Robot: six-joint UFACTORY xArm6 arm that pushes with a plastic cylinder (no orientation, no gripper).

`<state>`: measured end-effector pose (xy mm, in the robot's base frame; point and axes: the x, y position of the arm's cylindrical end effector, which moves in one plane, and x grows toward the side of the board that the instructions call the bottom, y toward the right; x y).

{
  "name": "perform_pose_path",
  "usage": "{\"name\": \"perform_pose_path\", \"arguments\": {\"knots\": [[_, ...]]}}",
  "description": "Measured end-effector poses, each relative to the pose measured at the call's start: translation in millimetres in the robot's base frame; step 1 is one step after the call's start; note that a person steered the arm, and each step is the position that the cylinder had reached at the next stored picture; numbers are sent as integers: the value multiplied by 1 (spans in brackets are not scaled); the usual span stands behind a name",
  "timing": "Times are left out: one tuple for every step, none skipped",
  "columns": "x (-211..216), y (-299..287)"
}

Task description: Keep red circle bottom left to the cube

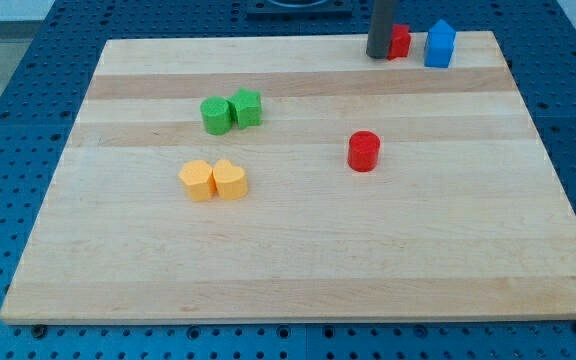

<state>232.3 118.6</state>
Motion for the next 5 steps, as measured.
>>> {"name": "perform_pose_path", "arguments": {"knots": [[-6,17],[-7,27],[4,10],[33,7],[63,34]]}}
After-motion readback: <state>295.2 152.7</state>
